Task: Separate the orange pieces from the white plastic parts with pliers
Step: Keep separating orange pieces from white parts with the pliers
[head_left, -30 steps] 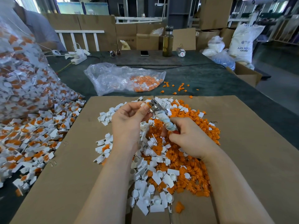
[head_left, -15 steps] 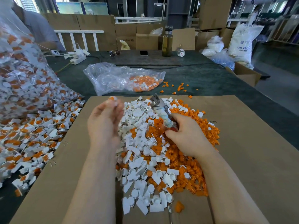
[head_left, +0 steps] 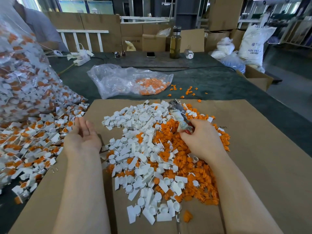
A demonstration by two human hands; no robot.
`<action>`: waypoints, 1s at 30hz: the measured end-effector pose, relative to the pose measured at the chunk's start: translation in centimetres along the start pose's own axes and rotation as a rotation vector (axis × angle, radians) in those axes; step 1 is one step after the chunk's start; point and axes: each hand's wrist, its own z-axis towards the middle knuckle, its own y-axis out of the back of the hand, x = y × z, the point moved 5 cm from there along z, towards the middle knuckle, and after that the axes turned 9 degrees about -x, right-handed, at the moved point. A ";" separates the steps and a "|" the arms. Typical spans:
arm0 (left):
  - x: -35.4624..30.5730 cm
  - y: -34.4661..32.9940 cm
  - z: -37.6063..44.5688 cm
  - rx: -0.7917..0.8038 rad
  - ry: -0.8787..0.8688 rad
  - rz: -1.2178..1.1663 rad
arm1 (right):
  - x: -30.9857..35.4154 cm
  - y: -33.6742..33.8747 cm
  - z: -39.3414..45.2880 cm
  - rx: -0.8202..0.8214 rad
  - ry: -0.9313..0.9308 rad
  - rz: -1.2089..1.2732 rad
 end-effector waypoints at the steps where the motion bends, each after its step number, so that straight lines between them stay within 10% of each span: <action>1: 0.0 0.0 0.1 0.015 -0.007 0.008 | 0.1 -0.1 0.0 0.008 0.009 -0.022; 6: 0.2 -0.2 -1.7 0.050 -0.117 0.376 | 0.7 -0.7 -0.2 0.016 0.043 -0.091; 17: 3.9 -1.1 -1.3 0.227 -0.973 2.184 | 1.8 -1.7 -0.6 -0.020 0.085 -0.204; 30: 4.9 -1.4 -2.9 0.435 -0.974 1.926 | 2.1 -1.4 -0.6 -0.074 0.080 -0.164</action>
